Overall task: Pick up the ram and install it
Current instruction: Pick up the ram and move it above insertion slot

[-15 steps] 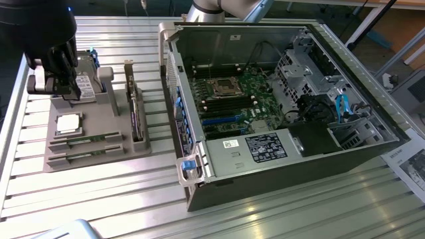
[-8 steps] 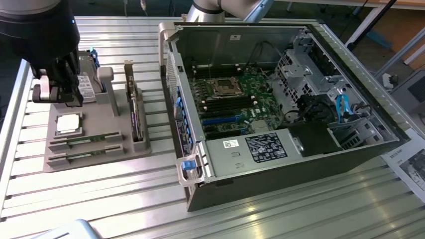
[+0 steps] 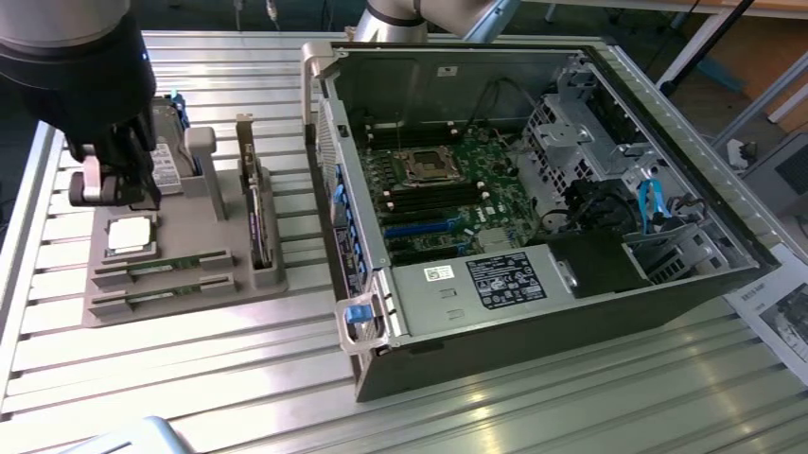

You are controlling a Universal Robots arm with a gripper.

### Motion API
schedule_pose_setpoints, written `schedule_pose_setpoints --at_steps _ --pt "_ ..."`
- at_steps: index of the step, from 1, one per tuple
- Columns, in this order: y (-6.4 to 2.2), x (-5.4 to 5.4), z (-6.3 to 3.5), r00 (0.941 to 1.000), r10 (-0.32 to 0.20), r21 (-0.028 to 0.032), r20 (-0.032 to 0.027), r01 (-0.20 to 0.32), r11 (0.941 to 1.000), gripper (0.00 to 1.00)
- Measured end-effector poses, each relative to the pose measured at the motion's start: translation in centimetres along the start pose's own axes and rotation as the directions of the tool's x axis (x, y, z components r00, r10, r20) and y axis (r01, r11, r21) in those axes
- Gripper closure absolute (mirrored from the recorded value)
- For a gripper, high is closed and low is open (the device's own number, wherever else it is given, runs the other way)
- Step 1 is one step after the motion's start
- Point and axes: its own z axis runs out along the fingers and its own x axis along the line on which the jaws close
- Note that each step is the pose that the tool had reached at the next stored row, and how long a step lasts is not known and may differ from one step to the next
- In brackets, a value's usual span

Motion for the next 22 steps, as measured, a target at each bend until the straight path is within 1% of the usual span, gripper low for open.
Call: schedule_pose_setpoints --at_steps 8,15,22 --pt "-0.06 0.1 1.16 1.0000 -0.003 -0.0001 -0.0002 0.003 1.0000 0.90" --pt "-0.07 0.1 1.29 1.0000 -0.003 -0.0001 -0.0003 0.003 1.0000 0.90" --pt "-0.13 0.4 1.99 1.0000 -0.004 -0.0002 -0.0003 0.004 1.0000 0.90"
